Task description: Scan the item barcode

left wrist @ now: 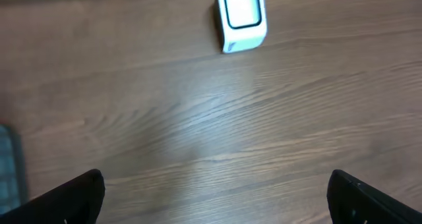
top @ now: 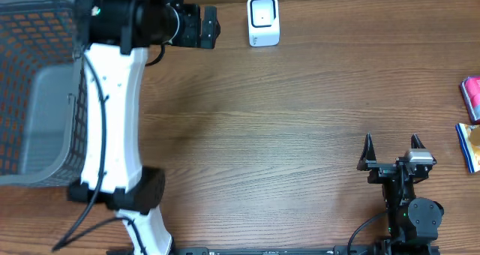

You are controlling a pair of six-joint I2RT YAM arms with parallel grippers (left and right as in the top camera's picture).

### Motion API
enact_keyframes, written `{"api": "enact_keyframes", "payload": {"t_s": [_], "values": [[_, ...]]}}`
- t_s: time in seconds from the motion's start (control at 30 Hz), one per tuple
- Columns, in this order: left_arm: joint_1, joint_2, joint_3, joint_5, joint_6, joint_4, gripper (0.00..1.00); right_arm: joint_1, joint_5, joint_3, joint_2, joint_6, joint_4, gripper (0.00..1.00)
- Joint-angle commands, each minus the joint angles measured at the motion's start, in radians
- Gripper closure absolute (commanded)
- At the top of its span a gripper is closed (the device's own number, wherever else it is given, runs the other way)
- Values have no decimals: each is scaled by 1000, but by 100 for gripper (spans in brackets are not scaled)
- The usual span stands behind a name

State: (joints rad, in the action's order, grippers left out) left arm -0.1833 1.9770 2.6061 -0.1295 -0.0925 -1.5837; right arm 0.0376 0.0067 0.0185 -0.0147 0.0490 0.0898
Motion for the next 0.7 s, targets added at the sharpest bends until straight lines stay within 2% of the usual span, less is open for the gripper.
{"api": "enact_keyframes", "payload": {"t_s": [0.0, 0.1, 0.23, 0.4, 0.6, 0.67], "values": [[6, -104, -114, 26, 57, 27, 0, -6, 0, -11, 12, 4, -5, 0], [6, -195, -274, 0, 66, 118, 0, -6, 0, -11, 12, 4, -5, 0], [5, -358, -572, -79, 118, 312, 0, -6, 0, -11, 12, 4, -5, 0], [6, -680, -1082, -184, 271, 626, 1, -6, 0, -11, 12, 4, -5, 0], [7, -1052, -1474, -180, 280, 792, 0, -6, 0, -11, 12, 4, -5, 0], [7, -1147, -1541, -171, 280, 805, 0, -6, 0, -11, 12, 4, -5, 0]]}}
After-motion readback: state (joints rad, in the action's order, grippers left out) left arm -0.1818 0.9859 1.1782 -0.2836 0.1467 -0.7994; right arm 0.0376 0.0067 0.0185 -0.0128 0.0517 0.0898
